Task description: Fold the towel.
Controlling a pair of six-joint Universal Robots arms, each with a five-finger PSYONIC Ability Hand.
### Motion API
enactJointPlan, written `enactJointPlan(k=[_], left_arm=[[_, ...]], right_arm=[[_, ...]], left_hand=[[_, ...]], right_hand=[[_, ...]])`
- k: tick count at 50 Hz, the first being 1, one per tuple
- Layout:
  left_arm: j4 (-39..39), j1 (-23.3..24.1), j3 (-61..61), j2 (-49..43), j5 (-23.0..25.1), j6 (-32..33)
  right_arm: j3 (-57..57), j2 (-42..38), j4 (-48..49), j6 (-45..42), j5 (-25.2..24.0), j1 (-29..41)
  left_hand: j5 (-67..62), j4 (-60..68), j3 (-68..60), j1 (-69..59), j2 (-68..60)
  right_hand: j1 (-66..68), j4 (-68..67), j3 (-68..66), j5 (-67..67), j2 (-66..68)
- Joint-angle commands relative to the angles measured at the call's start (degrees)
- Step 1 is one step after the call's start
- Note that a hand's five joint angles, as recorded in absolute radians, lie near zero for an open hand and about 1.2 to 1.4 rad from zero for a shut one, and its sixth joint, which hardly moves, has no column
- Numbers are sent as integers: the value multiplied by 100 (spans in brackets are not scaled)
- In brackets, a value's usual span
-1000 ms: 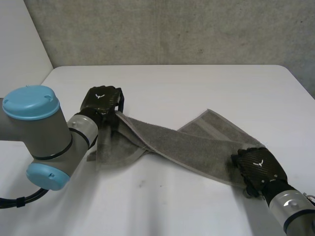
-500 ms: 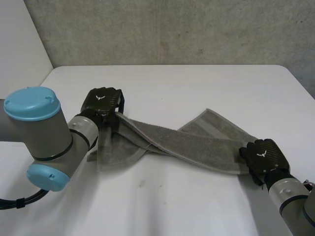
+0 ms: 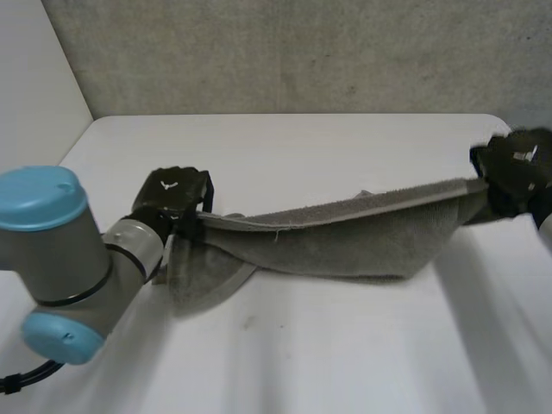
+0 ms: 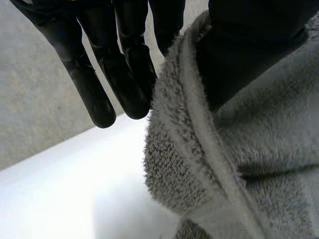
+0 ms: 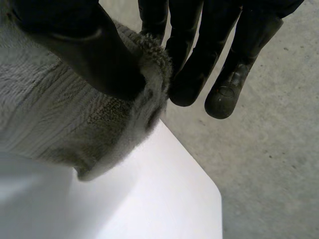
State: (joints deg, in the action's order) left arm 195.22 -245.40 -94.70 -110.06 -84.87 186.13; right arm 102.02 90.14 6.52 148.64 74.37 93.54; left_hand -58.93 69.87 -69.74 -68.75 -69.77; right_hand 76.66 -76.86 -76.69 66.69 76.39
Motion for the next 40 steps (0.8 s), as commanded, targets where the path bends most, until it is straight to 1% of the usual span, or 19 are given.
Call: enactJointPlan(k=[1, 2, 3, 4, 6, 7, 9, 13, 16, 18, 21, 23, 25, 29, 31, 33, 37, 39, 40], left_arm=[[-387, -95, -190, 1623, 23, -6], [-388, -96, -189, 1628, 23, -6], [-527, -148, -146, 2141, 41, -15], [-651, -200, -58, 2573, 93, -15], [-704, -227, 29, 2882, 146, -15], [-774, -262, 170, 3137, 207, -15], [-836, -280, 328, 3279, 312, -33], [-1109, -359, 575, 3298, 542, -24], [-1531, -561, 813, 3096, 691, -6], [-1846, -684, 1031, 2195, 788, 2], [-1961, -693, 1182, 1760, 797, 2], [-2093, -702, 1593, 999, 797, 11], [-2119, -719, 1856, 699, 797, 29], [-2102, -746, 2491, 46, 797, 231], [-2076, -755, 3470, -470, 779, 590], [-2041, -755, 4059, -690, 753, 704], [-1498, -746, 5773, -1079, 683, 689], [-1182, -737, 6118, -1088, 613, 584], [-1179, -737, 6121, -1088, 612, 583]], right_arm=[[-2240, 494, -2264, 262, -519, -160], [-2247, 496, -2269, 262, -520, -160], [-2917, 574, -2626, 271, -564, -195], [-2924, 575, -2629, 271, -564, -196], [-4070, 575, -3373, 254, -625, -204], [-4076, 575, -3376, 253, -626, -204], [-4854, 496, -4190, 210, -696, -283], [-5306, 12, -4818, 86, -749, -398], [-5455, -609, -5221, -219, -784, -363], [-5420, -840, -5301, -406, -784, -336], [-5332, -1157, -5336, -722, -678, -204], [-5359, -1447, -5310, -836, -652, -64], [-5647, -2111, -5162, -819, -408, 251], [-6255, -2695, -4721, -731, 95, 587], [-7182, -3272, -3943, -626, 655, 832], [-7761, -3562, -3452, -556, 884, 920], [-8760, -3908, -2419, -415, 1106, 982], [-9242, -3987, -1561, -231, 1088, 1008], [-9244, -3987, -1557, -230, 1088, 1009]], left_hand=[[-1107, 1013, -1026, -1125, -1023], [-1107, 1013, -1026, -1125, -1023], [-1107, 1013, -1026, -1125, -1023], [-1107, 1013, -1026, -1125, -1023], [-1107, 1013, -1026, -1125, -1023], [-1107, 1013, -1026, -1125, -1023], [-1107, 1013, -1026, -1125, -1023], [-1107, 1013, -1026, -1125, -1023], [-1107, 1013, -1026, -1125, -1023], [-1107, 1013, -1026, -1125, -1023], [-1107, 1013, -1026, -1125, -1023], [-1107, 1013, -1026, -1125, -1023], [-1107, 1013, -1026, -1125, -1023], [-1107, 1013, -1026, -1125, -1023], [-1107, 1013, -1026, -1125, -1023], [-1107, 1013, -1026, -1125, -1023], [-1107, 1013, -1026, -1125, -1023], [-1107, 1013, -1026, -1125, -1023], [-1107, 1013, -1026, -1125, -1023]], right_hand=[[334, -314, -331, 331, 361], [334, -314, -331, 331, 361], [334, -314, -331, 331, 361], [334, -314, -331, 331, 361], [334, -314, -331, 331, 361], [334, -314, -331, 331, 361], [334, -314, -331, 331, 361], [334, -314, -331, 331, 361], [334, -314, -331, 331, 361], [334, -314, -331, 331, 361], [334, -314, -331, 331, 361], [334, -314, -331, 331, 361], [334, -314, -331, 331, 361], [334, -314, -331, 331, 361], [334, -314, -331, 331, 361], [334, -314, -331, 331, 361], [334, -314, -331, 331, 361], [334, -314, -331, 331, 361], [334, -314, -331, 331, 361]])
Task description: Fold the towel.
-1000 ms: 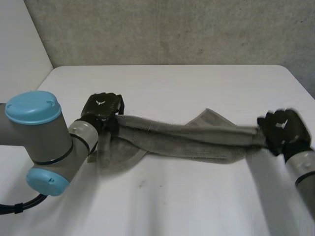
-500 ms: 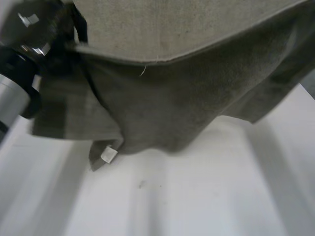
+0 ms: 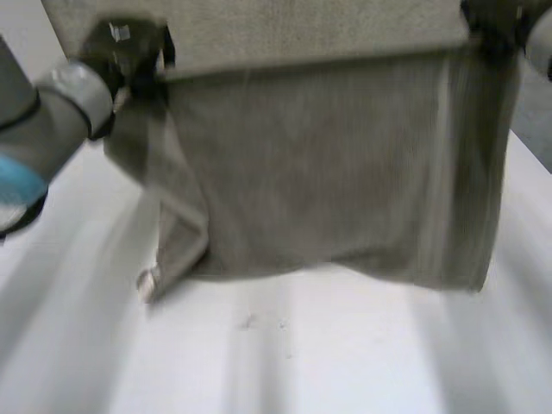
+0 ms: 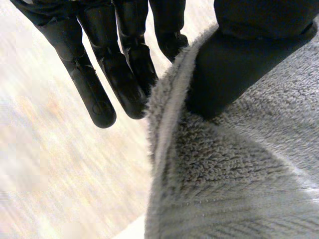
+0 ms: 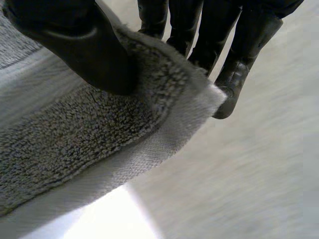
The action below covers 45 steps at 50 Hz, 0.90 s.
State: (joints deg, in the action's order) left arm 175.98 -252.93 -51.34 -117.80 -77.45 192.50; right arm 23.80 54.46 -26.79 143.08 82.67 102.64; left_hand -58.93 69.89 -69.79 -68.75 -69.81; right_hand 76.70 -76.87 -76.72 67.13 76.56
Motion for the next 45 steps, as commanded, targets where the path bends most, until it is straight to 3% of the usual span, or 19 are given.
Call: enactJointPlan(k=[1, 6, 10, 12, 15, 17, 20, 24, 28, 31, 38, 45], left_arm=[[1102, 15, 1881, -288, -226, -185], [2089, 7, 1314, 63, -806, -774], [2098, -11, 515, 195, -842, -863], [2098, -11, 36, 257, -834, -855], [2125, -46, -974, 345, -834, -846], [2168, -142, -2033, 354, -773, -846], [2195, -169, -2539, 336, -667, -846], [2475, -178, -3704, 161, -299, -785], [2643, -178, -4077, 20, -183, -670], [2907, -187, -4717, -147, -148, 13], [3004, -187, -4973, -147, -139, 552], [3171, -196, -4965, -147, -201, 763]], right_arm=[[-1431, -375, 2104, 439, 284, 99], [-1012, -103, 2179, 764, 293, 99], [-166, 118, 1615, 774, 214, 99], [656, 232, 915, 739, -66, 99], [1047, 250, 648, 712, -225, 90], [2097, 293, 219, 625, -549, 55], [2691, 355, 174, 581, -647, 28], [4593, 574, 795, 344, -770, 11], [5543, 688, 1384, 168, -762, 2], [6334, 864, 1920, 89, -718, -102], [7022, 1346, 2326, 149, -744, -559], [7568, 1892, 2906, 386, -788, -1104]], left_hand=[[-1107, 1011, -1021, -1125, -1019], [-1107, 1011, -1021, -1125, -1019], [-1107, 1011, -1021, -1125, -1019], [-1107, 1011, -1021, -1125, -1019], [-1107, 1011, -1021, -1125, -1019], [-1107, 1011, -1021, -1125, -1019], [-1107, 1011, -1021, -1125, -1019], [-1107, 1011, -1021, -1125, -1019], [-1107, 1011, -1021, -1125, -1019], [-1107, 1011, -1021, -1125, -1019], [-1107, 1011, -1021, -1125, -1019], [268, -364, 354, 250, 355]], right_hand=[[330, -313, -328, 287, 344], [330, -313, -328, 287, 344], [330, -313, -328, 287, 344], [330, -313, -328, 287, 344], [330, -313, -328, 287, 344], [330, -313, -328, 287, 344], [330, -313, -328, 287, 344], [330, -313, -328, 287, 344], [330, -313, -328, 287, 344], [330, -313, -328, 287, 344], [330, -313, -328, 287, 344], [330, -313, -328, 287, 344]])
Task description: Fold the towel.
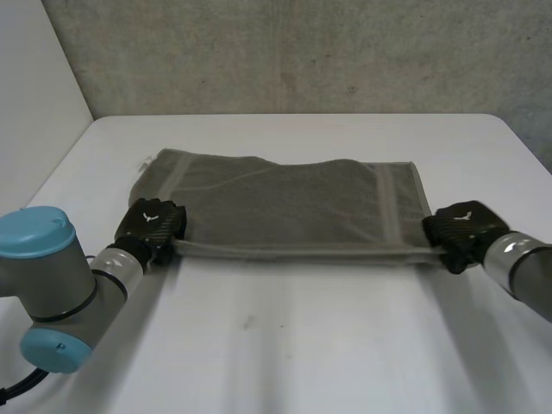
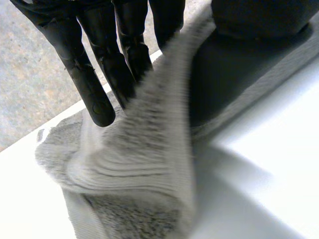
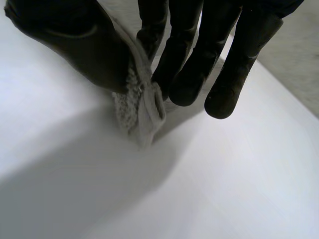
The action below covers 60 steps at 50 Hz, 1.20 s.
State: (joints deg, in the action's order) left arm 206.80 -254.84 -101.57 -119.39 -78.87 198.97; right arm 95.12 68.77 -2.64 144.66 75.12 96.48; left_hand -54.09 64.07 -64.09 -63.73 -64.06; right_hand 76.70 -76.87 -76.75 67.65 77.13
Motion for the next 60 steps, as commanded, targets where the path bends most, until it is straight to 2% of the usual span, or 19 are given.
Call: enactJointPlan(k=[1, 2, 3, 4, 5, 6, 11, 23, 31, 34, 36, 37, 38, 48, 53, 55, 56, 58, 60], left_arm=[[88, -4, 59, 13, -59, 116], [97, -4, 59, 13, -50, 116], [97, -12, 50, 13, -50, 116], [97, -13, 50, 13, -50, 116], [97, -21, 59, 4, -50, 116], [97, -39, 50, -5, -50, 107], [176, -57, 41, -66, -59, 116], [519, -153, -47, -84, -287, 134], [352, -496, -381, 303, -278, 468], [106, -593, -434, 461, -261, 652], [-200, -733, -477, 610, -217, 731], [-202, -733, -477, 610, -217, 731], [-332, -785, -495, 654, -182, 731], [-887, -935, -636, 1059, 187, 740], [-1501, -970, -986, 1716, 363, 749], [-1729, -1066, -1161, 1996, 398, 758], [-1731, -1067, -1163, 1999, 398, 758], [-2291, -1295, -1522, 2786, 599, 801], [-2555, -1383, -1663, 3190, 818, 854]], right_arm=[[437, 462, 493, 229, -32, -490], [524, 532, 632, 316, -58, -595], [595, 593, 755, 404, -120, -691], [596, 594, 757, 405, -120, -692], [630, 620, 817, 466, -207, -771], [631, 620, 818, 467, -208, -771], [666, 612, 827, 537, -480, -894], [710, 585, 827, 528, -498, -903], [719, 559, 827, 467, -498, -886], [719, 559, 827, 458, -498, -886], [719, 559, 827, 458, -498, -886], [727, 568, 818, 458, -498, -877], [727, 576, 809, 458, -498, -868], [675, 664, 537, 291, -481, -859], [464, 1139, -650, -465, -516, -930], [429, 1375, -1638, -1365, -524, -1174], [429, 1376, -1643, -1370, -524, -1176], [446, 1516, -2579, -2341, -524, -1430], [403, 1621, -2931, -2676, -524, -1500]], left_hand=[[-214, 216, -214, -250, -217], [469, -467, 469, 433, 466], [1791, -1789, 1791, 1755, 1788], [1805, -1803, 1804, 1769, 1801], [2821, -2819, 2820, 2785, 2817], [3064, -3062, 3064, 3028, 3060], [3368, -3366, 3368, 3333, 3365], [3352, -3350, 3352, 3316, 3349], [2881, -2879, 2881, 2845, 2878], [2141, -2139, 2141, 2105, 2138], [-117, 119, -117, -153, -120], [-130, 132, -130, -165, -133], [-1576, 1578, -1576, -1612, -1580], [-1591, 1593, -1591, -1627, -1594], [-1591, 1593, -1591, -1627, -1594], [-1591, 1593, -1591, -1627, -1594], [-1591, 1593, -1591, -1627, -1594], [-1591, 1593, -1591, -1627, -1594], [-1591, 1593, -1591, -1627, -1594]], right_hand=[[330, -313, -325, 235, 287], [330, -313, -325, 235, 287], [330, -313, -325, 235, 287], [330, -313, -325, 235, 287], [330, -313, -325, 235, 287], [330, -313, -325, 235, 287], [330, -313, -325, 235, 287], [330, -313, -325, 235, 287], [330, -313, -325, 235, 287], [330, -313, -325, 235, 287], [330, -313, -325, 235, 287], [330, -313, -325, 235, 287], [330, -313, -325, 235, 287], [330, -313, -325, 235, 287], [330, -313, -325, 235, 287], [330, -313, -325, 235, 287], [330, -313, -325, 235, 287], [330, -313, -325, 235, 287], [330, -313, -325, 235, 287]])
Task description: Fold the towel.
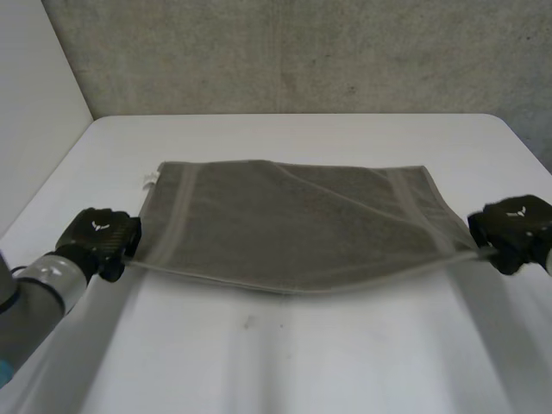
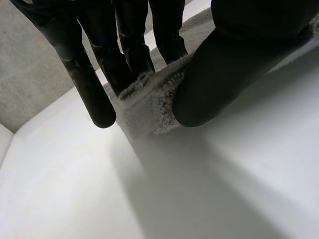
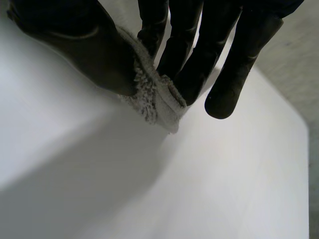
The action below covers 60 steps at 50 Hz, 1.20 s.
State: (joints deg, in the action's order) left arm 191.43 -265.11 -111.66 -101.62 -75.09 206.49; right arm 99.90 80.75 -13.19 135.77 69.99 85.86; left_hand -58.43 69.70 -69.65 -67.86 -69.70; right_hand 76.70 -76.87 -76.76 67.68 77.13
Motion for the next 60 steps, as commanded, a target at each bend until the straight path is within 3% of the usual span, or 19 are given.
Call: enactJointPlan(k=[1, 6, 10, 13, 15, 18, 22, 25, 37, 38, 39, 40, 41, 42, 43, 44, 53, 58, 60], left_arm=[[-1211, -409, -751, 1730, 695, 180], [-1231, -646, -770, 2198, 1337, 225], [-950, -717, -515, 1953, 1365, 199], [-633, -629, -31, 1109, 1286, 137], [-502, -254, 712, 243, 1146, 41], [-475, -14, 1129, -192, 1014, -21], [-449, 319, 2504, -1436, 400, -214], [-449, 381, 3366, -2139, 127, -372], [-449, 680, 5532, -3910, 12, -601], [-431, 724, 5741, -4084, 12, -610], [-422, 759, 5874, -4225, 3, -610], [-422, 759, 5875, -4226, 3, -610], [-431, 794, 5910, -4278, 3, -610], [-422, 829, 5901, -4279, 3, -627], [-422, 830, 5901, -4279, 3, -627], [-431, 856, 5875, -4253, -15, -636], [-510, 918, 5128, -3444, -243, -1040], [-440, 909, 3463, -2085, -226, -1356], [-388, 900, 2997, -1751, -226, -1374]], right_arm=[[-76, 424, -1880, -1790, -12, -438], [-558, 601, -1723, -1748, -231, -438], [-900, 120, -1416, -1449, -267, -403], [-1540, -557, -1126, -1176, -74, -185], [-1895, -885, -1072, -1052, 103, 63], [-2581, -1535, -1054, -938, 647, 564], [-3466, -2307, -993, -815, 1217, 880], [-3984, -2772, -783, -649, 1297, 915], [-5745, -4348, -184, -490, 1975, 1223], [-5954, -4513, -175, -429, 2062, 1258], [-5956, -4515, -175, -428, 2062, 1258], [-6112, -4663, -175, -419, 2106, 1284], [-6236, -4760, -184, -384, 2106, 1319], [-6237, -4761, -184, -384, 2106, 1320], [-6263, -4770, -167, -332, 2106, 1337], [-6290, -4744, -158, -210, 2106, 1346], [-5701, -3926, -228, 1031, 2054, 1337], [-4321, -2819, -149, 1215, 1711, 1284], [-3368, -2145, -140, 1207, 1317, 1276]], left_hand=[[-1157, 1030, -1035, -1214, -1030], [-1157, 1030, -1035, -1214, -1030], [-1157, 1030, -1035, -1214, -1030], [-1157, 1030, -1035, -1214, -1030], [-1157, 1030, -1035, -1214, -1030], [-1157, 1030, -1035, -1214, -1030], [-1157, 1030, -1035, -1214, -1030], [-1157, 1030, -1035, -1214, -1030], [-1157, 1030, -1035, -1214, -1030], [-1157, 1030, -1035, -1214, -1030], [1572, -1699, 1694, 1515, 1699], [1599, -1726, 1721, 1542, 1726], [5843, -5970, 5965, 5786, 5970], [4608, -4735, 4730, 4551, 4735], [4594, -4721, 4716, 4537, 4720], [5843, -5970, 5965, 5786, 5970], [5843, -5970, 5965, 5786, 5970], [5843, -5970, 5965, 5786, 5970], [5843, -5970, 5965, 5786, 5970]], right_hand=[[330, -313, -324, 232, 287], [330, -313, -324, 232, 287], [330, -313, -324, 232, 287], [330, -313, -324, 232, 287], [330, -313, -324, 232, 287], [330, -313, -324, 232, 287], [330, -313, -324, 232, 287], [330, -313, -324, 232, 287], [330, -313, -324, 232, 287], [-863, 881, 869, -961, -906], [-875, 892, 881, -973, -918], [-6670, 6687, 6676, -6768, -6713], [-6670, 6687, 6676, -6768, -6713], [-6670, 6687, 6676, -6768, -6713], [-6670, 6687, 6676, -6768, -6713], [-6670, 6687, 6676, -6768, -6713], [-6670, 6687, 6676, -6768, -6713], [-6670, 6687, 6676, -6768, -6713], [-6670, 6687, 6676, -6768, -6713]])
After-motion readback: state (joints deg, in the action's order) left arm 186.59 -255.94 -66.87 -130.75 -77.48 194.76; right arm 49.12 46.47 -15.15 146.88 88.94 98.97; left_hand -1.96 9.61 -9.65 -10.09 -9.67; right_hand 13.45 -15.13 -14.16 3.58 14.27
